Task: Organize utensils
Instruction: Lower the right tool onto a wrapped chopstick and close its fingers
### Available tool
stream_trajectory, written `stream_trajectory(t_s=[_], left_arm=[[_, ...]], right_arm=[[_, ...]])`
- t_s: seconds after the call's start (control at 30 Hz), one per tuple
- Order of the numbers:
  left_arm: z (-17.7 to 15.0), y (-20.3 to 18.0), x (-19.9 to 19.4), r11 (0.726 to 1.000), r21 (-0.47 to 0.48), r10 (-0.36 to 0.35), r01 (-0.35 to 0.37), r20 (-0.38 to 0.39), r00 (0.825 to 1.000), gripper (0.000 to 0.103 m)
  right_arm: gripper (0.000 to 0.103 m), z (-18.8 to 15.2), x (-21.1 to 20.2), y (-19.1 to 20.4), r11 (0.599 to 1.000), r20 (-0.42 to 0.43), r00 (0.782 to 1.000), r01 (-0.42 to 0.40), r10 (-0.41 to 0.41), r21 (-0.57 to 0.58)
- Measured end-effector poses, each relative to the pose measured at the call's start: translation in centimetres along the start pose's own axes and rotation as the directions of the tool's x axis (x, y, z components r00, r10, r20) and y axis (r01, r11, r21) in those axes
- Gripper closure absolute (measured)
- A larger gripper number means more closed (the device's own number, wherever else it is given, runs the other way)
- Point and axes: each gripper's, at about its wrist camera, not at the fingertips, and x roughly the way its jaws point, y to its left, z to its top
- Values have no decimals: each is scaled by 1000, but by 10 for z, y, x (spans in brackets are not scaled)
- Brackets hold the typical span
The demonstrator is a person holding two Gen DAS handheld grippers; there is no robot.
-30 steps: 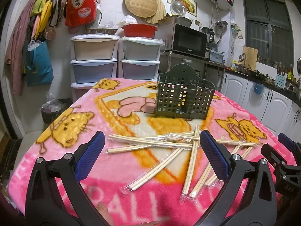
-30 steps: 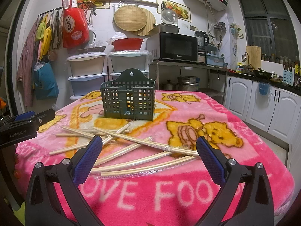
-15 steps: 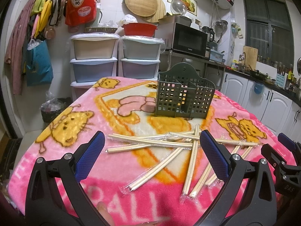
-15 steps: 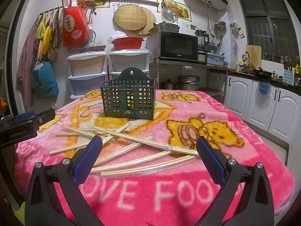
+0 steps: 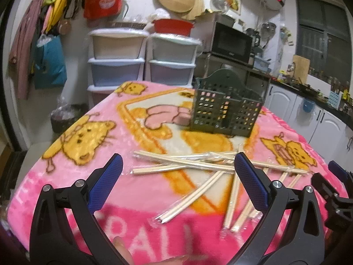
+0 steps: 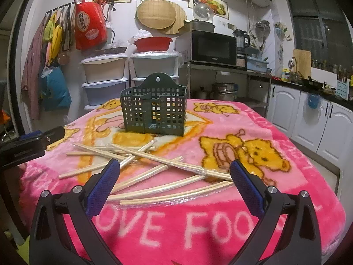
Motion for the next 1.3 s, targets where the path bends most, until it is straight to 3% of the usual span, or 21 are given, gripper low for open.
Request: stream_trajectory(t_s=[0.3, 0.53, 0.9, 1.0, 1.13, 1.3], left_arm=[[6, 27, 26, 997, -68, 26, -36, -138, 990, 10], [18, 46, 42, 993, -116, -2, -19, -177, 984, 10], [40, 73, 78, 986, -166, -18, -27, -266, 964, 10], [41, 79, 93, 985, -169, -28, -27, -311, 950, 10], [36, 90, 115, 978, -205, -61, -23, -392, 918, 13], [33, 96, 126, 965, -261, -124, 12, -417, 900, 30]], right_arm=[[6, 10, 11, 1, 999, -46, 998, -36, 35, -16], [6, 23, 26, 6, 995, -87, 994, -78, 72, -63], [7, 48, 77, 29, 965, -227, 960, -204, 164, -164], [13, 50, 90, 38, 956, -261, 950, -223, 170, -191], [20, 49, 112, 51, 942, -330, 927, -257, 177, -215], [29, 47, 131, 68, 918, -387, 902, -303, 190, -255]])
